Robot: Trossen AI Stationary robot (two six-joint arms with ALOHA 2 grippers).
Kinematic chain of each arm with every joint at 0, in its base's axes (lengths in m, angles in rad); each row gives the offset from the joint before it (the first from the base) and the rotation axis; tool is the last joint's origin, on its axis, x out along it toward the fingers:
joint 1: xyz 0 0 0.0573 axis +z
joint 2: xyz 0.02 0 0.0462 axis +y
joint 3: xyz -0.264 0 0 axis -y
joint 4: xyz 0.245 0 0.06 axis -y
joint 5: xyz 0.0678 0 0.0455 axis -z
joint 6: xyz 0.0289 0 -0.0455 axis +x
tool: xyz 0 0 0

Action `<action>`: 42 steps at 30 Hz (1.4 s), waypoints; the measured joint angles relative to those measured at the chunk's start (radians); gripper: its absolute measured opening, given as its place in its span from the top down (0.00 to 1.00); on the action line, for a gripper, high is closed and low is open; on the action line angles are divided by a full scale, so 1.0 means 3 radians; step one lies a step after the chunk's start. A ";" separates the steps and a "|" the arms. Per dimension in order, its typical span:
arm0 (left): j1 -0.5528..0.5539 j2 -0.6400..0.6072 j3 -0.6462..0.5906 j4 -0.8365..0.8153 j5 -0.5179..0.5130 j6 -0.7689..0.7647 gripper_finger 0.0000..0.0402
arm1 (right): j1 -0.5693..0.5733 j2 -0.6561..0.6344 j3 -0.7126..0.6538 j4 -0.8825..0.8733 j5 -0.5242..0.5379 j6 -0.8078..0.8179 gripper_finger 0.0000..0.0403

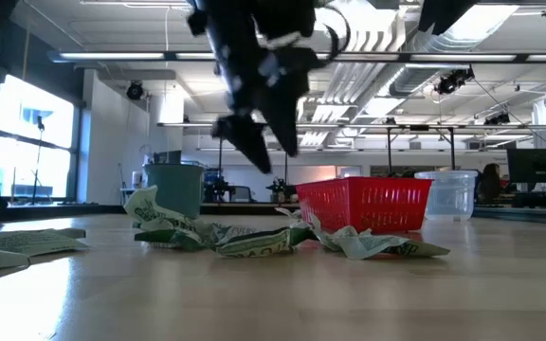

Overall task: Pick and place items into bin
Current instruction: Put the stevia packet into the orange bin

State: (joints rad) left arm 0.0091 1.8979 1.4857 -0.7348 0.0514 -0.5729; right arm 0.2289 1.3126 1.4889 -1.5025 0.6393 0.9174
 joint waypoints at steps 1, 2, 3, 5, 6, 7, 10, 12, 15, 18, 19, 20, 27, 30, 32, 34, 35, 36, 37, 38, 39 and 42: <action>-0.0082 -0.0083 0.0007 -0.0195 -0.0104 0.0036 0.19 | -0.0036 0.0019 0.0001 0.0113 -0.0084 -0.0122 0.45; -0.0163 -0.0167 0.0011 -0.0453 -0.0227 0.0064 0.18 | -0.0069 0.0044 0.0001 0.0227 -0.0191 -0.0282 0.45; -0.0252 -0.0248 0.0009 -0.0691 -0.0307 0.0063 0.17 | -0.0104 0.0091 0.0001 0.0340 -0.0307 -0.0433 0.45; -0.0429 -0.0359 -0.0001 -0.1027 -0.0416 -0.0025 0.18 | -0.0179 0.0234 0.0001 0.0577 -0.0543 -0.0748 0.45; -0.0520 -0.0423 -0.0037 -0.1139 -0.0430 -0.0111 0.19 | -0.0221 0.0327 0.0001 0.0671 -0.0687 -0.0914 0.45; -0.0615 -0.0484 -0.0087 -0.1231 -0.0438 -0.0225 0.20 | -0.0256 0.0425 0.0001 0.0750 -0.0834 -0.1094 0.45; -0.0913 -0.0658 -0.0301 -0.1178 -0.0424 -0.0697 0.25 | -0.0306 0.0736 0.0001 0.0867 -0.1092 -0.1658 0.45; -0.1103 -0.0718 -0.0482 -0.1105 -0.0412 -0.1109 0.29 | -0.0306 0.0915 0.0001 0.0858 -0.1099 -0.1924 0.45; -0.1324 -0.0750 -0.0734 -0.0959 -0.0392 -0.1802 0.32 | -0.0333 0.1123 0.0001 0.0811 -0.1131 -0.2161 0.45; -0.1508 -0.0751 -0.0916 -0.0780 -0.0391 -0.2400 0.34 | -0.0404 0.1243 0.0000 0.0813 -0.1369 -0.2249 0.45; -0.1577 -0.0751 -0.0956 -0.0739 -0.0391 -0.2565 0.34 | -0.0423 0.1261 -0.0001 0.0814 -0.1446 -0.2274 0.45; -0.1642 -0.0751 -0.0984 -0.0695 -0.0394 -0.2701 0.34 | -0.0441 0.1274 -0.0001 0.0826 -0.1512 -0.2291 0.45; -0.2014 -0.0756 -0.1018 -0.0492 -0.0812 -0.3217 0.34 | -0.0359 0.1276 -0.0001 0.1103 -0.2162 -0.2659 0.45; -0.2072 -0.0757 -0.1018 -0.0518 -0.0948 -0.3313 0.34 | -0.0324 0.1319 0.0001 0.1848 -0.2302 -0.2634 0.45; -0.2065 -0.0797 -0.1020 -0.0558 -0.1016 -0.3378 0.34 | -0.0393 0.1389 0.0001 0.2355 -0.2250 -0.2489 0.45; -0.2072 -0.0872 -0.1020 -0.0590 -0.1161 -0.3483 0.34 | -0.0494 0.1495 0.0004 0.2667 -0.2169 -0.2367 0.45; -0.2105 -0.0942 -0.1022 -0.0674 -0.1279 -0.3548 0.34 | -0.0545 0.1561 0.0004 0.2699 -0.2148 -0.2346 0.45; -0.2137 -0.1031 -0.1035 -0.0771 -0.1395 -0.3625 0.34 | -0.0596 0.1629 0.0001 0.2688 -0.2112 -0.2338 0.45; -0.2178 -0.1135 -0.1060 -0.0835 -0.1512 -0.3735 0.34 | -0.0654 0.1700 0.0002 0.2646 -0.2072 -0.2362 0.45; -0.2232 -0.1261 -0.1111 -0.0912 -0.1603 -0.3871 0.34 | -0.0709 0.1766 0.0001 0.2557 -0.2070 -0.2384 0.45; -0.2286 -0.1391 -0.1181 -0.1018 -0.1665 -0.4010 0.34 | -0.0752 0.1818 0.0000 0.2412 -0.2111 -0.2401 0.45; -0.2446 -0.1758 -0.1435 -0.1106 -0.1730 -0.4357 0.34 | -0.0761 0.1849 -0.0006 0.1923 -0.2261 -0.2566 0.45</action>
State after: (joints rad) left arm -0.7246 1.3704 1.0552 -1.0667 -0.4678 -1.8801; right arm 0.0004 1.8674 1.4872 -0.9256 -0.0391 0.1477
